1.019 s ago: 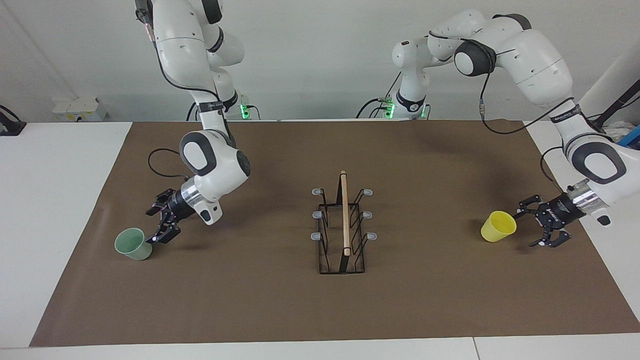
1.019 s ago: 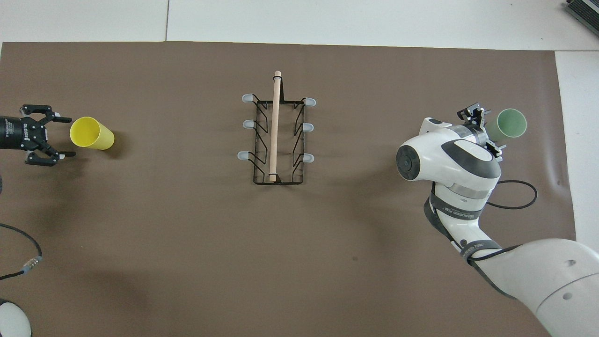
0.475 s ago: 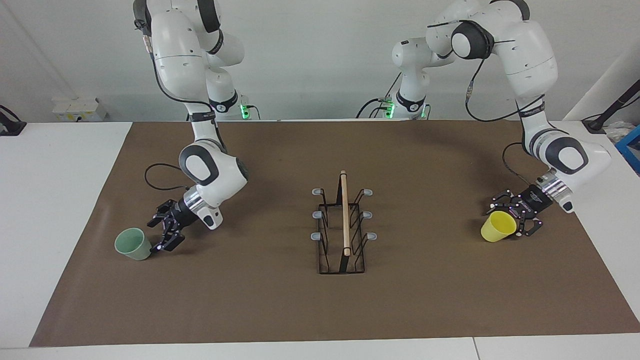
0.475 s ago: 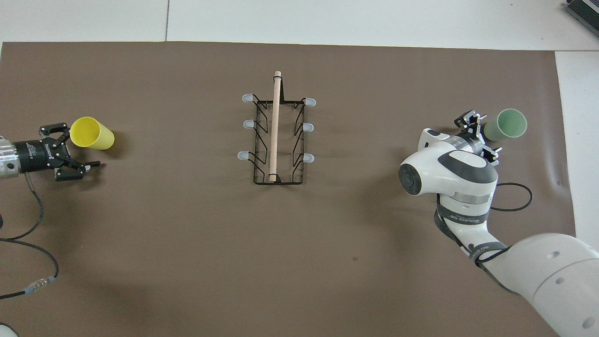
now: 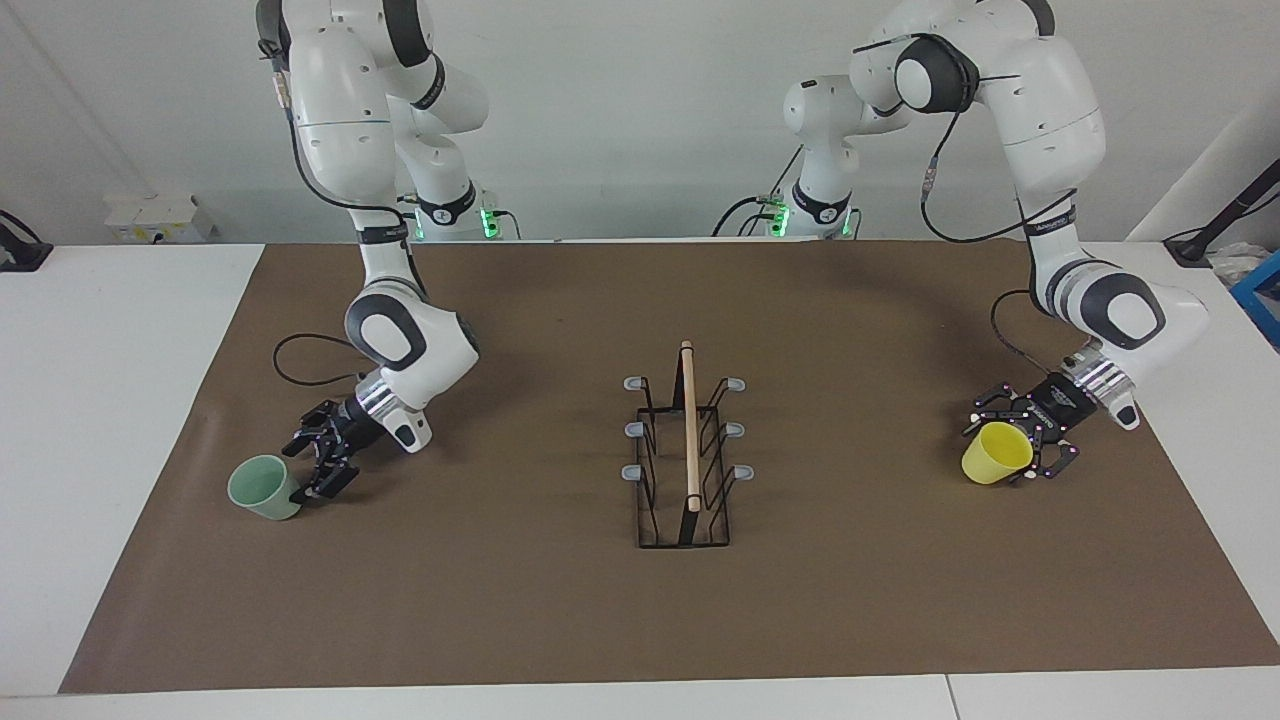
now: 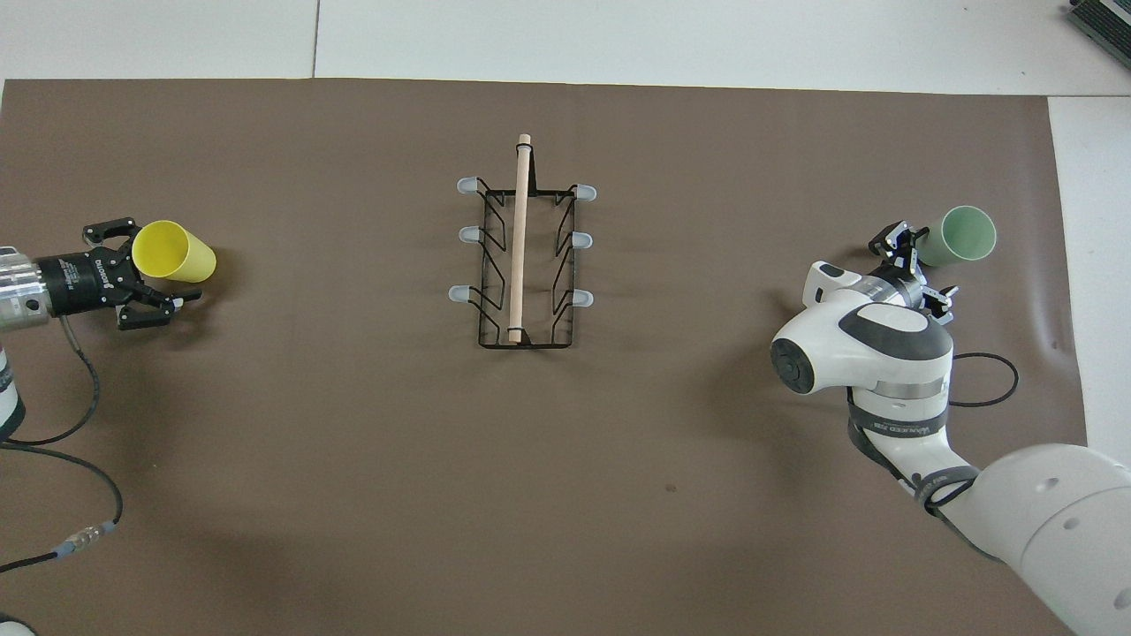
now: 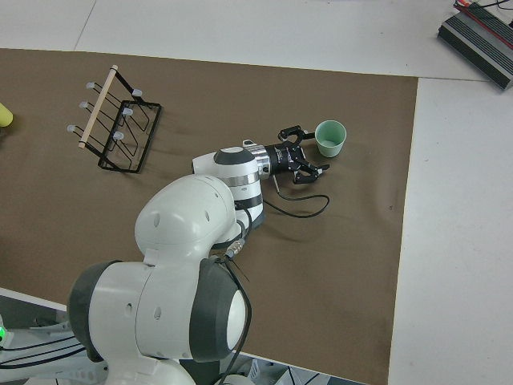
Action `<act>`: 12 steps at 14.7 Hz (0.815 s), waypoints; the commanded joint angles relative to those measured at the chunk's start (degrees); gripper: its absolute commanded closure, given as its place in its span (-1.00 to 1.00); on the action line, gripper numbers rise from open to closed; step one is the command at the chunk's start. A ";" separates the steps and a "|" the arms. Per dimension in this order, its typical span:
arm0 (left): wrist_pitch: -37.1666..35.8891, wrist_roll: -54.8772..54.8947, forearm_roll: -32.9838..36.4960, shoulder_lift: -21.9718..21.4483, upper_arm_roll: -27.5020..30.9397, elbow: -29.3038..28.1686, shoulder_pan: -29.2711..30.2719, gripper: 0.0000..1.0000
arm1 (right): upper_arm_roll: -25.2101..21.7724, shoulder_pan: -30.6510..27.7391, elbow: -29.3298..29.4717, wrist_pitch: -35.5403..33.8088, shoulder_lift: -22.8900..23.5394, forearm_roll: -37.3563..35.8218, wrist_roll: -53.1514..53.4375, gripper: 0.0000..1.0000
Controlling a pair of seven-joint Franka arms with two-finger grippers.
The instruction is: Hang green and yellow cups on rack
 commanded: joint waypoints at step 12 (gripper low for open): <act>13.82 3.69 1.65 -2.37 0.37 -0.31 -9.29 1.00 | 0.42 -6.34 -4.72 6.54 -2.00 -26.45 8.80 -1.00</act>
